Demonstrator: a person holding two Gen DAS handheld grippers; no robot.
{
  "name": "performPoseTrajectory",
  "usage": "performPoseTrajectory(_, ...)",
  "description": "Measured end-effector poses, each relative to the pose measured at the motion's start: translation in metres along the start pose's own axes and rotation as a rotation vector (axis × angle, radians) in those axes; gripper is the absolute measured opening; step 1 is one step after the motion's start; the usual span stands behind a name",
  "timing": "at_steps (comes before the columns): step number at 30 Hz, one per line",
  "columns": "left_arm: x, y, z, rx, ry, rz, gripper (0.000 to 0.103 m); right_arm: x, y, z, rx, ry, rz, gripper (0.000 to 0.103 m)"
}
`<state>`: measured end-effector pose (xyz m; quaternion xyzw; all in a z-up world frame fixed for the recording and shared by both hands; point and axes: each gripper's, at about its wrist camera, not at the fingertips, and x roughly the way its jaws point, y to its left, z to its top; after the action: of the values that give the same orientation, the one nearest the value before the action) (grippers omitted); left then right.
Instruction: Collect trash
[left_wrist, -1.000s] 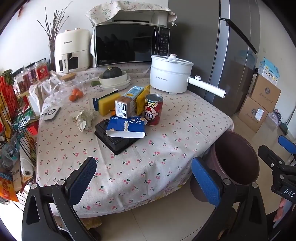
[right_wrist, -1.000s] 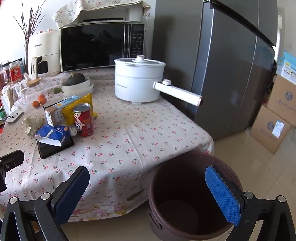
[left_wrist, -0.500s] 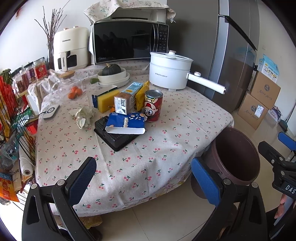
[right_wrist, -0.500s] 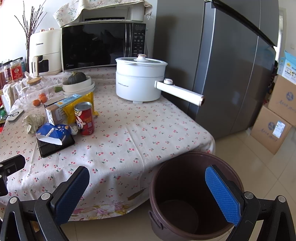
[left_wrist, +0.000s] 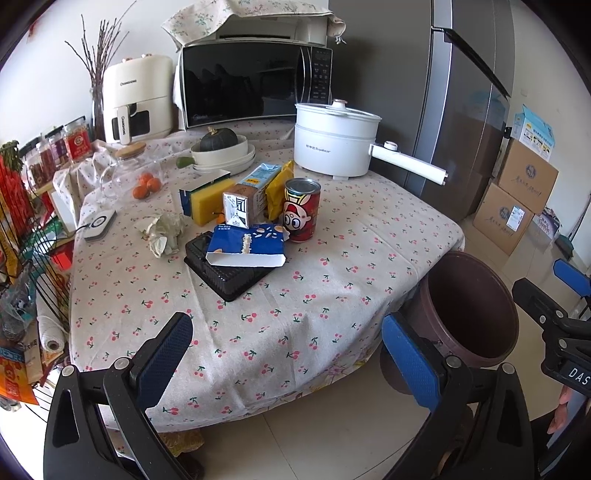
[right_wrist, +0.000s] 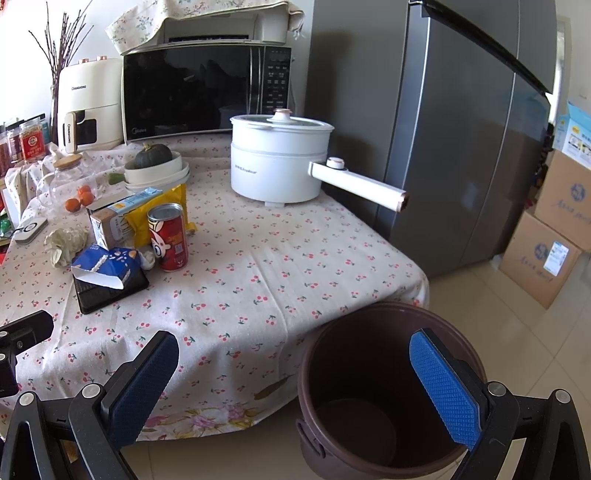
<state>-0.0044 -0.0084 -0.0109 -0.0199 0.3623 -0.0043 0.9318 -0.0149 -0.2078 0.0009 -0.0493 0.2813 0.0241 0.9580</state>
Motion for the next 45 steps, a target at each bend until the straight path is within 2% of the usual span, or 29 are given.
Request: performPoseTrajectory(45, -0.0004, -0.0030, 0.0010, 0.004, -0.006, 0.006, 0.103, 0.0021, -0.0035, -0.0038, -0.001, 0.003, -0.007, 0.103)
